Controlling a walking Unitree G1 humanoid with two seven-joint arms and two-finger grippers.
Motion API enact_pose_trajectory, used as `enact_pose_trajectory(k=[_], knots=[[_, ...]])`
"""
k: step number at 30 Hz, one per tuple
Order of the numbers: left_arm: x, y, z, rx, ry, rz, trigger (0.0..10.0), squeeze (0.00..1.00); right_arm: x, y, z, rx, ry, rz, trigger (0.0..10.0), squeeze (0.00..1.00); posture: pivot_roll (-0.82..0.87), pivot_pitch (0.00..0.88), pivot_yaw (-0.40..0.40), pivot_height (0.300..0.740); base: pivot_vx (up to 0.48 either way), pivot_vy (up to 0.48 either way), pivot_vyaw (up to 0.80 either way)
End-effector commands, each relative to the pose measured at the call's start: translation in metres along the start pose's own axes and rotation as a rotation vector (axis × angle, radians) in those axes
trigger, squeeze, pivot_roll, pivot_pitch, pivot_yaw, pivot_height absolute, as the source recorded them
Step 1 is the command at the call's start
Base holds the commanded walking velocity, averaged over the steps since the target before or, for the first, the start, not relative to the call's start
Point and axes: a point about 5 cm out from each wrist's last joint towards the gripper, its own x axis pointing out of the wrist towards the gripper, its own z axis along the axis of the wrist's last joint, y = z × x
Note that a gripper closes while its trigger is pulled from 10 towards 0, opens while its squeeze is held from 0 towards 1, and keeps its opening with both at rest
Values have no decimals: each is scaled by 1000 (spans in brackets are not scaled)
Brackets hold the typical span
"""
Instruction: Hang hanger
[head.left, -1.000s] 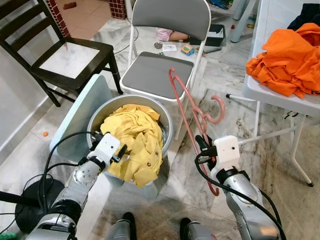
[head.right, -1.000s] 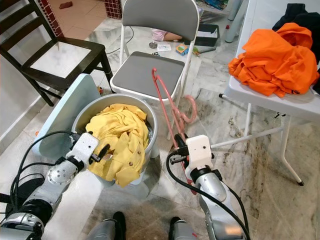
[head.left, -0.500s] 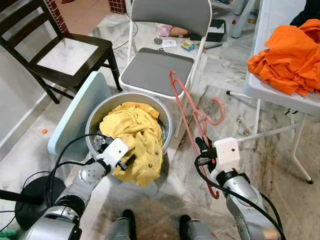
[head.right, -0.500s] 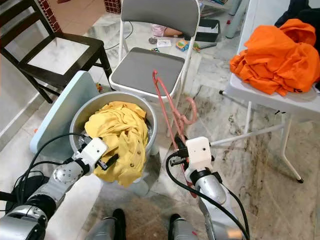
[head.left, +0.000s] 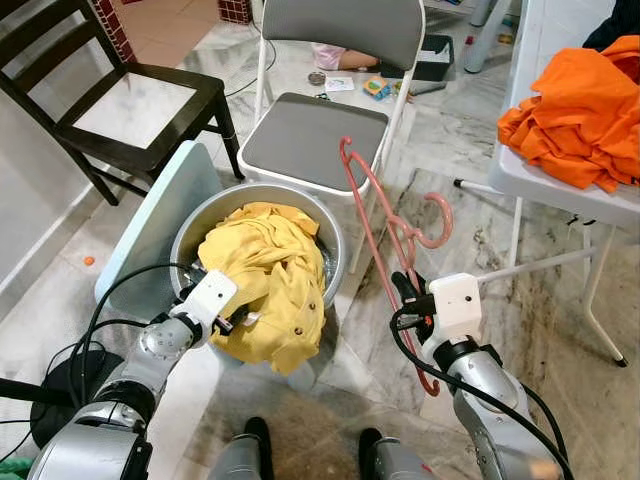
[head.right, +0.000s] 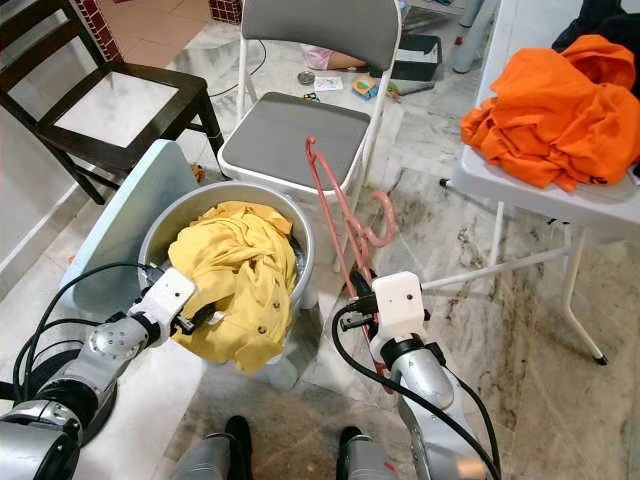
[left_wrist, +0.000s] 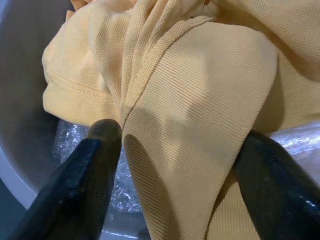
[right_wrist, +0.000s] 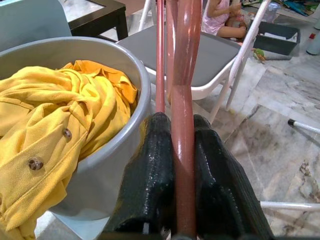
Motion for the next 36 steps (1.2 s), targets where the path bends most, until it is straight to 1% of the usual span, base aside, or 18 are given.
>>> enact_pose_trajectory(k=[1,12,15,16,18,19,21,24,27,32,34,35,36], knots=[[-3,-3,-9,-29,27,-2,0,0,-1,1,-1,-2,12,2,10000,0,-79,303,11,740,0,0,0],[-2,0,-6,-106,-3,22,0,0,0,2,-2,1,11,-4,10000,0,-77,298,15,740,0,0,0],[-2,5,-2,-186,-22,45,0,0,1,1,-1,2,7,-4,10000,0,-72,292,18,740,0,0,0],[-2,5,-2,-186,-22,45,0,0,1,1,-1,2,7,-4,10000,0,-72,292,18,740,0,0,0],[-1,8,0,-224,-36,56,0,0,2,1,-1,2,4,-5,10000,0,-70,290,19,740,0,0,0],[-1,8,0,-224,-36,56,0,0,2,1,-1,2,4,-5,10000,0,-70,290,19,740,0,0,0],[0,10,3,-273,-57,66,0,0,3,1,0,3,1,-6,10000,0,-64,288,20,740,0,0,0],[0,12,6,-300,-72,68,0,0,3,2,0,4,-3,-3,10000,0,-65,287,21,740,0,0,0],[1,12,9,-347,-95,57,0,0,4,2,0,4,-4,-3,10000,0,-66,288,20,740,0,0,0],[3,12,13,-373,-114,41,0,0,3,1,0,4,-5,-6,10000,0,-66,289,22,740,0,0,0],[4,14,16,-413,-130,39,0,0,3,1,0,4,-5,-9,10000,0,-65,290,24,740,0,0,0],[5,18,22,-470,-161,47,0,0,2,1,-1,6,-3,-12,10000,0,-59,292,23,740,0,0,0],[6,19,27,-491,-186,47,0,0,1,1,-2,7,-2,-13,10000,0,-50,292,23,740,0,0,0]])
